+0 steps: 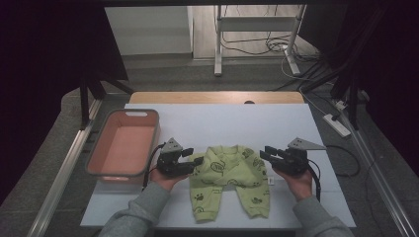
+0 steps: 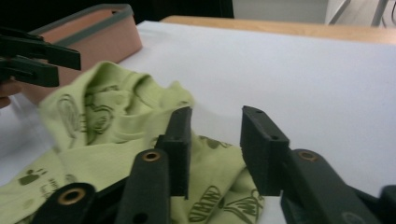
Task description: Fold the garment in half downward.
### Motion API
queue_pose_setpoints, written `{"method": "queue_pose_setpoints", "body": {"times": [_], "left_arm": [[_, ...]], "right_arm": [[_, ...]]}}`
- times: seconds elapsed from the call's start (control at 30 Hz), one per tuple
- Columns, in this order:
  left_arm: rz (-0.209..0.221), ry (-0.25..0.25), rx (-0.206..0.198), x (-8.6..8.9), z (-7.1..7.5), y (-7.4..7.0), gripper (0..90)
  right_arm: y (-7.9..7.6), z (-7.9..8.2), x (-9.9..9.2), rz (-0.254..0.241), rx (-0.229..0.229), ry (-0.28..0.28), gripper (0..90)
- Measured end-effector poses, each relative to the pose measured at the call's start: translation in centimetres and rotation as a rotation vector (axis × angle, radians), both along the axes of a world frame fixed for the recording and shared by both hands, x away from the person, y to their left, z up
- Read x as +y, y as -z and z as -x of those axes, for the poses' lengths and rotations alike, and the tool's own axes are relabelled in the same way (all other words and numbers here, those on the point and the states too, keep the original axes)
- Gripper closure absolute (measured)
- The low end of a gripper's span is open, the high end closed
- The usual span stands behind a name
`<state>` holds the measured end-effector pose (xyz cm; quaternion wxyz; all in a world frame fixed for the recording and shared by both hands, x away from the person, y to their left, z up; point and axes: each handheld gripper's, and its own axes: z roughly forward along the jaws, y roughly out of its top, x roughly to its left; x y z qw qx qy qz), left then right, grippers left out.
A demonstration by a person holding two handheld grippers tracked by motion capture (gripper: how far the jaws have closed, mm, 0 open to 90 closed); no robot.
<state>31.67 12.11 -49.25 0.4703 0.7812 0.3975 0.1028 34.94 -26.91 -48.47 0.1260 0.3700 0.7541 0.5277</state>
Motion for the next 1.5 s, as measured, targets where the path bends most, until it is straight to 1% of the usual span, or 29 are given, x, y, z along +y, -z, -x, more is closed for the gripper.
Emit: {"method": "queue_pose_setpoints", "body": {"times": [0.03, 0.07, 0.1, 0.13, 0.17, 0.27, 0.37, 0.4, 0.57, 0.73, 0.93, 1.0, 1.13, 1.33, 1.5], "left_arm": [[-0.004, -0.002, 0.001, -0.1, -0.2, 0.1, 43.1], [-0.004, -0.002, 0.001, -0.1, -0.2, 0.1, 43.1], [-0.013, -0.003, 0.004, -0.3, -0.4, 0.2, 43.1], [-0.015, -0.009, 0.009, -0.3, -0.5, 0.3, 42.9], [-0.015, -0.009, 0.009, -0.3, -0.5, 0.3, 42.9], [-0.017, -0.019, 0.023, -0.1, -0.7, 0.5, 42.8], [-0.005, -0.027, 0.03, 0.3, -0.8, 0.6, 42.6], [-0.004, -0.027, 0.03, 0.3, -0.8, 0.6, 42.5], [0.002, -0.023, 0.036, 0.4, -0.8, 0.7, 42.2], [0.004, -0.015, 0.041, 0.5, -0.8, 0.7, 41.7], [0.005, -0.005, 0.046, 0.4, -0.7, 0.8, 41.1], [0.008, 0.0, 0.046, 0.4, -0.6, 0.8, 41.0], [0.008, 0.009, 0.046, 0.3, -0.6, 0.8, 40.7], [0.004, 0.014, 0.051, 0.2, -0.6, 0.9, 40.7], [0.001, 0.015, 0.052, 0.2, -0.6, 1.0, 40.6]], "right_arm": [[0.1, -0.3, 0.0, -0.001, 0.011, -0.005, 70.0], [0.1, -0.3, 0.0, -0.001, 0.011, -0.005, 70.0], [0.3, -0.7, 0.1, -0.001, 0.024, -0.01, 73.1], [0.6, -1.4, 0.4, -0.003, 0.046, -0.025, 79.4], [0.6, -1.4, 0.4, -0.003, 0.046, -0.025, 79.4], [1.1, -2.1, 1.0, 0.002, 0.075, -0.055, 85.6], [1.5, -2.4, 1.7, 0.007, 0.097, -0.084, 88.7], [1.6, -2.4, 2.1, 0.015, 0.097, -0.097, 89.1], [1.6, -2.1, 2.4, 0.014, 0.091, -0.114, 89.2], [1.2, -1.4, 2.5, -0.008, 0.085, -0.135, 89.1], [0.8, 0.2, 2.8, -0.038, 0.075, -0.175, 89.1], [0.8, 0.4, 2.8, -0.036, 0.071, -0.18, 89.1], [0.8, 0.8, 2.6, -0.055, 0.079, -0.186, 89.1], [1.1, 1.2, 2.7, -0.044, 0.087, -0.202, 89.1], [1.5, 1.4, 3.2, -0.024, 0.101, -0.219, 89.1]]}}
